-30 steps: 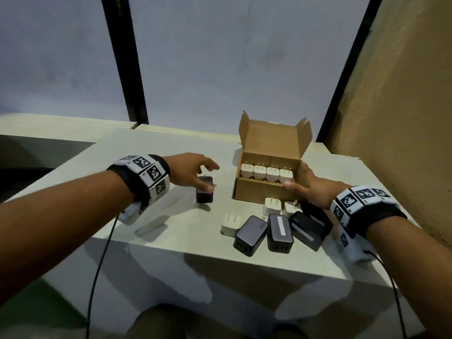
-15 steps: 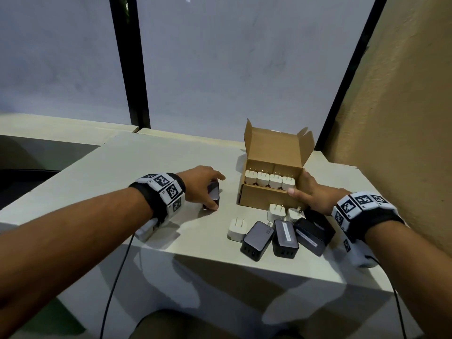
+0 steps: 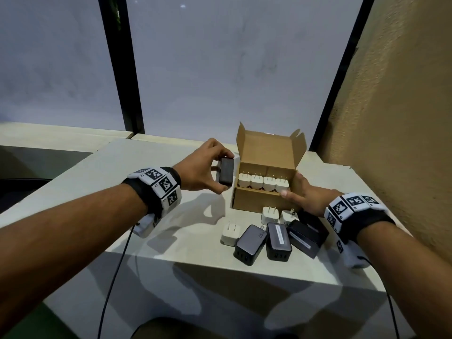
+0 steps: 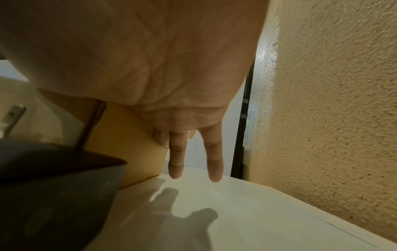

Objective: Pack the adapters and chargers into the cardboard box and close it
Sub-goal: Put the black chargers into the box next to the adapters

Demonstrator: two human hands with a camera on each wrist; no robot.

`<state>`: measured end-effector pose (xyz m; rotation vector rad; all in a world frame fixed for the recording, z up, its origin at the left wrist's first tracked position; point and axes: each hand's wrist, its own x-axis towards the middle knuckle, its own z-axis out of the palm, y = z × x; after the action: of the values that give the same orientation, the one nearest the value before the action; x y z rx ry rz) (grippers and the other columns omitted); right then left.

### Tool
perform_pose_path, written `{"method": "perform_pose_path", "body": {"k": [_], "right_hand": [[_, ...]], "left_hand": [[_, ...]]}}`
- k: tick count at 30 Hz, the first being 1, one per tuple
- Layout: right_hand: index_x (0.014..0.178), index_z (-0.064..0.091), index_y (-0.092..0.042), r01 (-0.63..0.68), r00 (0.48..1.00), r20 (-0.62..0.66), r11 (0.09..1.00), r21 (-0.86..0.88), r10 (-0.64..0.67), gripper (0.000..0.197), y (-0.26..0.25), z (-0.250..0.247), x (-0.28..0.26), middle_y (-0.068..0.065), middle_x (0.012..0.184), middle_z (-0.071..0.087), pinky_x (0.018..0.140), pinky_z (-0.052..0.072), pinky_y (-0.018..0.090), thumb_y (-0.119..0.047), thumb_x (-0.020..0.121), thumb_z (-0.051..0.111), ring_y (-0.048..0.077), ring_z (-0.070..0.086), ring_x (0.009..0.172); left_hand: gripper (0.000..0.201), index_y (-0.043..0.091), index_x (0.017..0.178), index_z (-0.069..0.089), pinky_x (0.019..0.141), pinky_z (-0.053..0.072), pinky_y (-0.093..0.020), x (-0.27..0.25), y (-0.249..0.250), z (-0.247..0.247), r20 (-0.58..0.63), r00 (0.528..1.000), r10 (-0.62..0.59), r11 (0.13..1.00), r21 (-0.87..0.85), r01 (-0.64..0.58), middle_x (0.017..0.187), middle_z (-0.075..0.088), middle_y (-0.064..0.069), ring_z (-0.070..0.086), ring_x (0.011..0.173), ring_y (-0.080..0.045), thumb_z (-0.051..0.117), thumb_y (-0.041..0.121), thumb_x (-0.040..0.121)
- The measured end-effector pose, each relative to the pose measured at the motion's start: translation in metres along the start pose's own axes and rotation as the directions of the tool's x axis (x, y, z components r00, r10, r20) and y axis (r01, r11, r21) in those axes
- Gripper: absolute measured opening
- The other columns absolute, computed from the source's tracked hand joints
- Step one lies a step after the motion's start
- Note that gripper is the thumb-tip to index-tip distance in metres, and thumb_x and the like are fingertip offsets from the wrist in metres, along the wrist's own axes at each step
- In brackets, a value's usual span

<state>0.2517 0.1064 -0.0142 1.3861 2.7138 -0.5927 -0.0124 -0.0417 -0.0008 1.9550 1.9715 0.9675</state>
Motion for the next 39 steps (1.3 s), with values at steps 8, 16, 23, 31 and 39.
{"method": "perform_pose_path", "body": {"k": [8,16,23,31,39], "right_hand": [[0.155,0.007,-0.022,0.015,0.998,-0.053,1.000,-0.013,-0.015,0.083,0.001,-0.001,-0.004,0.007,0.159,0.032,0.112,0.028,0.041,-0.067,0.092,0.038,0.030,0.038,0.140],[0.151,0.005,-0.034,0.044,0.999,-0.011,0.999,0.029,-0.044,0.114,0.011,0.006,0.015,0.005,0.151,0.045,0.109,0.036,0.051,-0.098,0.059,0.025,0.030,0.051,0.129],[0.153,-0.001,-0.036,0.008,1.000,0.004,1.000,0.016,-0.008,0.127,0.011,0.007,0.019,0.003,0.156,0.038,0.112,0.034,0.051,-0.101,0.047,0.019,0.030,0.048,0.134],[0.153,-0.001,-0.038,-0.022,1.000,0.000,1.000,-0.005,0.022,0.127,0.011,0.010,0.023,0.002,0.160,0.032,0.112,0.034,0.052,-0.102,0.045,0.016,0.031,0.045,0.137],[0.154,0.001,-0.033,-0.027,0.999,-0.033,0.998,-0.048,0.026,0.106,0.015,0.009,0.021,0.006,0.158,0.034,0.111,0.035,0.049,-0.091,0.071,0.028,0.033,0.044,0.136]], "left_hand": [[0.076,0.017,0.130,0.041,0.082,0.053,-0.019,0.027,0.025,0.021,-0.125,0.992,-0.026,1.000,-0.017,0.024,0.122,0.050,0.001,0.052,0.107,-0.016,0.083,0.028,0.068],[0.075,0.019,0.108,0.034,0.065,0.048,-0.015,0.051,0.031,0.039,-0.079,0.995,0.056,0.992,0.116,-0.047,0.112,0.035,-0.001,0.048,0.094,-0.018,0.089,0.026,0.056],[0.072,0.013,0.122,0.050,0.082,0.040,-0.016,0.053,0.031,0.046,0.042,0.997,0.064,0.974,0.217,-0.072,0.116,0.052,-0.003,0.047,0.100,-0.013,0.086,0.027,0.062],[0.082,0.015,0.121,0.045,0.077,0.040,-0.015,0.064,0.040,0.040,0.076,0.997,-0.005,0.962,0.274,-0.016,0.115,0.044,0.002,0.045,0.100,-0.014,0.092,0.023,0.054],[0.052,0.018,0.114,0.067,0.089,0.051,-0.031,0.069,0.047,0.031,0.324,0.946,-0.010,0.868,0.472,-0.153,0.117,0.060,-0.003,0.056,0.105,-0.020,0.085,0.022,0.065]]}}
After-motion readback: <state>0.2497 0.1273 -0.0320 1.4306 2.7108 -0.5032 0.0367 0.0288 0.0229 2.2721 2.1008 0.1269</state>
